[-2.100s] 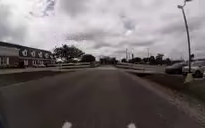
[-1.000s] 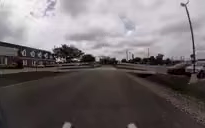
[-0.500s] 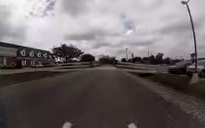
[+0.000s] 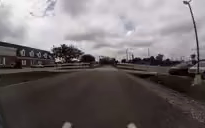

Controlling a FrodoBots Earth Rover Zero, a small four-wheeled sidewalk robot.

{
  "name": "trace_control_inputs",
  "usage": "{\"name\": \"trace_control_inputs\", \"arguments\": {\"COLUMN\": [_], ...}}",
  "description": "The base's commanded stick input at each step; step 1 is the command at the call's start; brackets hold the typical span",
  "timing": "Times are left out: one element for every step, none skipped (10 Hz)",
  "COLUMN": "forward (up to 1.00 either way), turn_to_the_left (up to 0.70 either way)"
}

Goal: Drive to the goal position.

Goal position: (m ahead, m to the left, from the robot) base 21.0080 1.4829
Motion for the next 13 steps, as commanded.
{"name": "trace_control_inputs", "arguments": {"forward": [0.6, 0.6, 0.6, 0.6, 0.6, 0.6, 0.6, 0.6, 0.6, 0.6, 0.6, 0.6, 0.6], "turn_to_the_left": [0.0, 0.0, 0.0, 0.0, 0.0, 0.0, 0.0, 0.0, 0.0, 0.0, 0.0, 0.0, 0.0]}}
